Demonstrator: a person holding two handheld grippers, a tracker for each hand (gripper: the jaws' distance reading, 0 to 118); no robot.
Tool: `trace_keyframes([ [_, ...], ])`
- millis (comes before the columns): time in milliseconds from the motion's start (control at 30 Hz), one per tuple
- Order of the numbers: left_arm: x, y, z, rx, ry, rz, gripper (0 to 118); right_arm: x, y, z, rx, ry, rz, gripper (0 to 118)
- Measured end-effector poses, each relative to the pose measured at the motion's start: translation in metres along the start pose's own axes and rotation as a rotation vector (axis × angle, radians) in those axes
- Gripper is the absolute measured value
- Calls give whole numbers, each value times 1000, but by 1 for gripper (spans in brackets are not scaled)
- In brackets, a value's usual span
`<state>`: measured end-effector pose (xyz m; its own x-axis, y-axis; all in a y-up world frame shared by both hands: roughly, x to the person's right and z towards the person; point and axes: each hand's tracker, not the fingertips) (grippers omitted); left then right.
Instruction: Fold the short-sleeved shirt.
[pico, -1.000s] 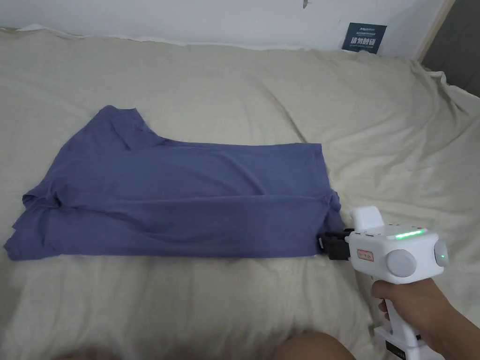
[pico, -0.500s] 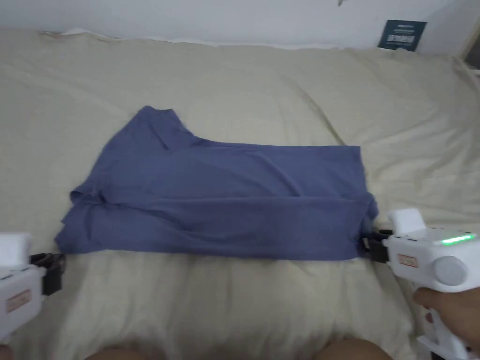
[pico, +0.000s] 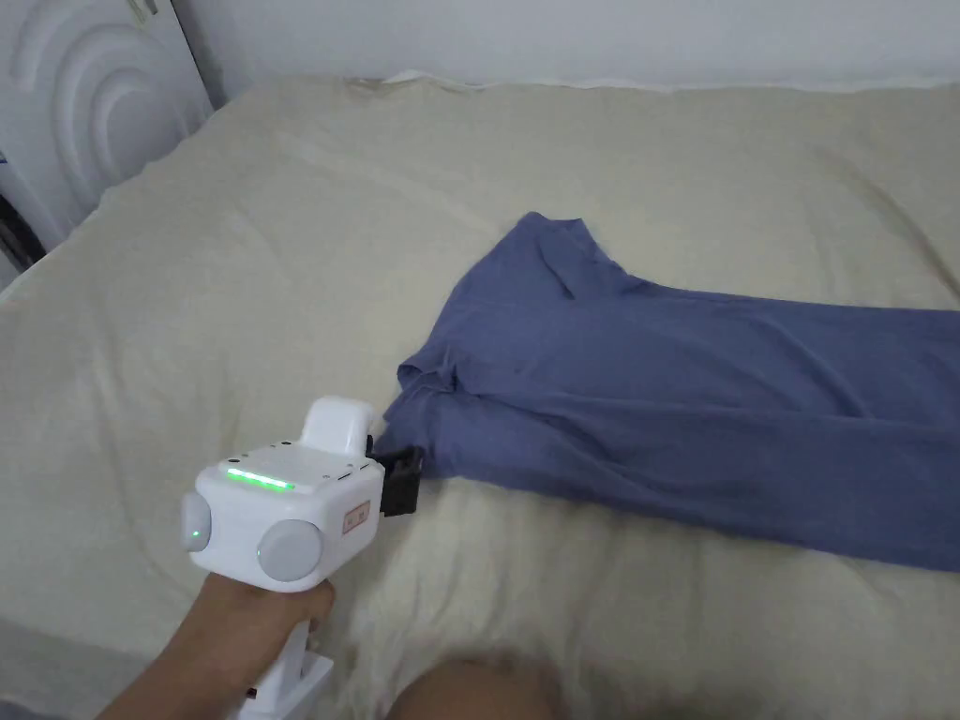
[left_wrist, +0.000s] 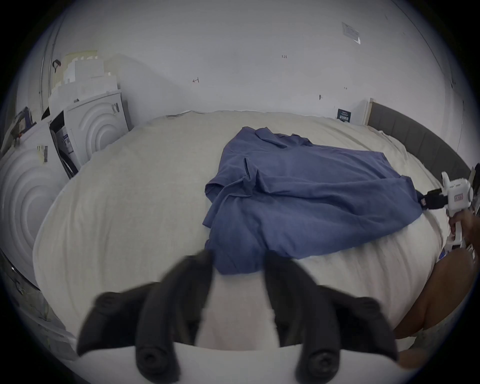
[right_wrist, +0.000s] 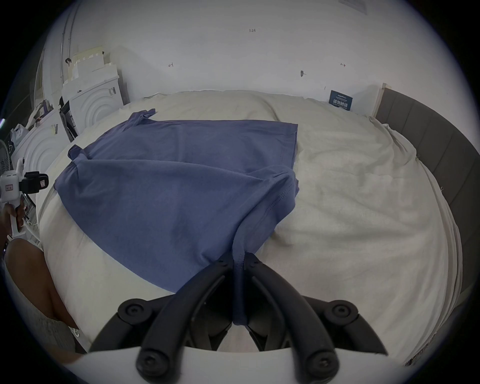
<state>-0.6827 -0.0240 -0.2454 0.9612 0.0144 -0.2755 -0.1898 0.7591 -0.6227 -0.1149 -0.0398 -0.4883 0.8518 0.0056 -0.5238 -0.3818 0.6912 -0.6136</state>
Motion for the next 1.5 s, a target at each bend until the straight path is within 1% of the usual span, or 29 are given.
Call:
trace_keyframes([
  [33, -4, 2, -5, -6, -26, 24, 62, 0, 0, -1, -1, 1, -3, 7],
  [133, -3, 4, -25, -23, 34, -17, 62, -1, 0, -1, -3, 4, -12, 7],
  [167, -9, 2, -37, -27, 39, -11, 62, -1, 0, -1, -3, 4, -13, 7],
  [233, -15, 3, -51, -73, 5, 42, 63, -1, 0, -1, -5, 3, -14, 7],
  [267, -16, 4, -55, -80, 2, 48, 63, 0, -1, -3, -6, 4, -15, 7],
  [333, -15, 6, -61, -95, 1, 49, 63, 2, -1, -4, -6, 6, -17, 7],
  [500, -15, 10, -59, -115, -45, 115, 63, -2, -2, -3, -9, 8, -21, 7],
  [567, -14, 9, -59, -120, -44, 109, 60, -3, -1, -3, -10, 9, -18, 7],
  [600, -13, 9, -59, -117, -19, 97, 52, -4, -1, -3, -10, 8, -18, 7],
  [633, -13, 9, -59, -113, -14, 101, 27, -4, -1, -3, -8, 7, -18, 7],
  [667, -14, 9, -59, -111, -21, 114, 14, -6, 0, -1, -7, 7, -19, 7],
  [833, -14, 12, -51, -110, -31, 134, 9, -10, 1, 5, 4, 4, -15, 6],
  [900, -14, 14, -46, -105, -30, 136, 8, -8, 3, 9, 13, 11, -30, 6],
  [1067, -19, 18, -29, -94, -39, 154, 8, -5, 8, 21, 29, 23, -40, 5],
  [1200, -27, 18, -27, -93, -49, 159, 8, -2, 10, 29, 40, 30, -37, 5],
  [1233, -23, 19, -15, -85, -48, 162, 8, -2, 10, 31, 44, 27, -35, 5],
  [1500, -20, 21, 4, -75, -57, 166, 8, 3, 5, 36, 56, 38, -38, 5],
])
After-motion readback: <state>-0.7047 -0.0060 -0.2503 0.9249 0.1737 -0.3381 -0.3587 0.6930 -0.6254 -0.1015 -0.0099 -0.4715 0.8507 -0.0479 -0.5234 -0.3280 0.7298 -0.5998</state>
